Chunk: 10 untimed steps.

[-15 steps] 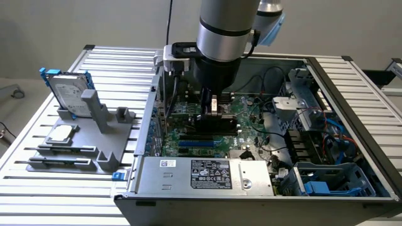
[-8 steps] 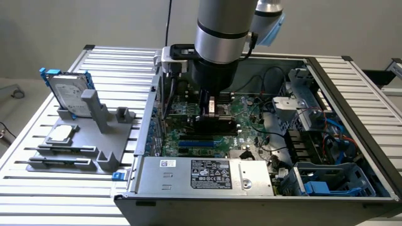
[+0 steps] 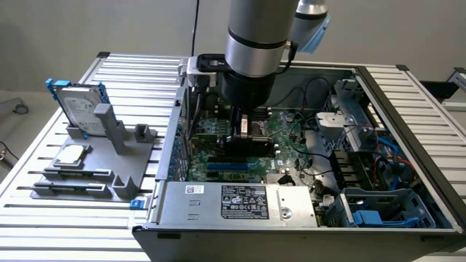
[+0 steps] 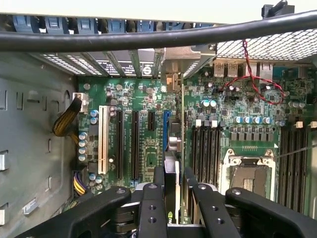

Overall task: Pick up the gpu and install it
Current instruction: 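Insert the gpu into the slot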

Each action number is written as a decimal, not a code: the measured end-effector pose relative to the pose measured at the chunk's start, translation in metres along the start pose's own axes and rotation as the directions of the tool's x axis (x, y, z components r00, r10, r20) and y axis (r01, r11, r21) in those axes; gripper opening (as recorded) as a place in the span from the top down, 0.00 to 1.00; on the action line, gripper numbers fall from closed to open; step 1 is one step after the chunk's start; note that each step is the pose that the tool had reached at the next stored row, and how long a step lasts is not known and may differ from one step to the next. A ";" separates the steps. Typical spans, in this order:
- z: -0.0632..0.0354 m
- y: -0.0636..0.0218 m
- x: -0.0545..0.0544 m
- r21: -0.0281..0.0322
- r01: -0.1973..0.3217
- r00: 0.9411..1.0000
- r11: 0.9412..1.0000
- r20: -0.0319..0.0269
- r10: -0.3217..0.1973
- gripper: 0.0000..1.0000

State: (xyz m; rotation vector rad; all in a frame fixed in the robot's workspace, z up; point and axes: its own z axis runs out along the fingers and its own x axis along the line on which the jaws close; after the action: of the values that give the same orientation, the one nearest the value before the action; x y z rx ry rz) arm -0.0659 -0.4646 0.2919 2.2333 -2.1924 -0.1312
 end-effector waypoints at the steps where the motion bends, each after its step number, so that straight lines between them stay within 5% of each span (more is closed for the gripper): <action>1: 0.0017 0.0003 0.000 0.000 -0.001 1.000 1.000 0.000 0.001 0.73; 10: 0.0098 0.0030 0.002 0.000 -0.007 1.000 1.000 0.000 0.007 0.73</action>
State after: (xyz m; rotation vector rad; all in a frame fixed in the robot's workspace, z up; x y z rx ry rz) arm -0.0696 -0.4660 0.2822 2.2263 -2.1998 -0.1311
